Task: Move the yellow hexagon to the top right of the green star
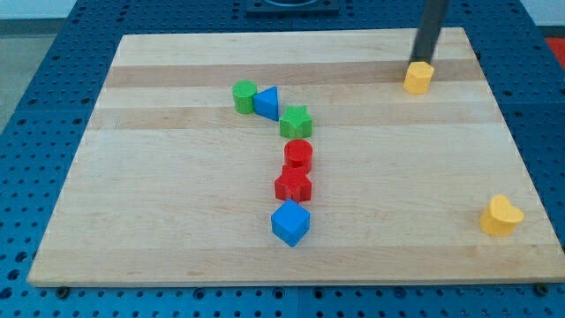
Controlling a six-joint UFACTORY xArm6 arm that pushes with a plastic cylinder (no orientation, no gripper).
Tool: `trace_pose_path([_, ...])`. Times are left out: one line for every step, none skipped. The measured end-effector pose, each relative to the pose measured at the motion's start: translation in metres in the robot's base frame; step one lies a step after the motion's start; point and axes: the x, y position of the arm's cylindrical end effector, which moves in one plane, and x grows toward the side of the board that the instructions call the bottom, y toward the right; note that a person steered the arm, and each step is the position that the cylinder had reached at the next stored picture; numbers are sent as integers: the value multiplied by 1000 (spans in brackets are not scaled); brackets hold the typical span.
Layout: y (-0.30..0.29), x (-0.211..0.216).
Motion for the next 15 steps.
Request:
trace_pose_path([15, 25])
trace_pose_path([13, 35])
trace_pose_path([7, 35])
trace_pose_path([9, 16])
trace_pose_path([8, 14])
trace_pose_path([-10, 24])
trace_pose_path([-40, 56])
trace_pose_path([-65, 83])
trace_pose_path([-91, 103])
trace_pose_path([-113, 114])
trace_pose_path([-128, 117])
trace_pose_path([-128, 119])
trace_pose_path([-80, 138])
trace_pose_path([-58, 86])
trace_pose_path([-68, 83])
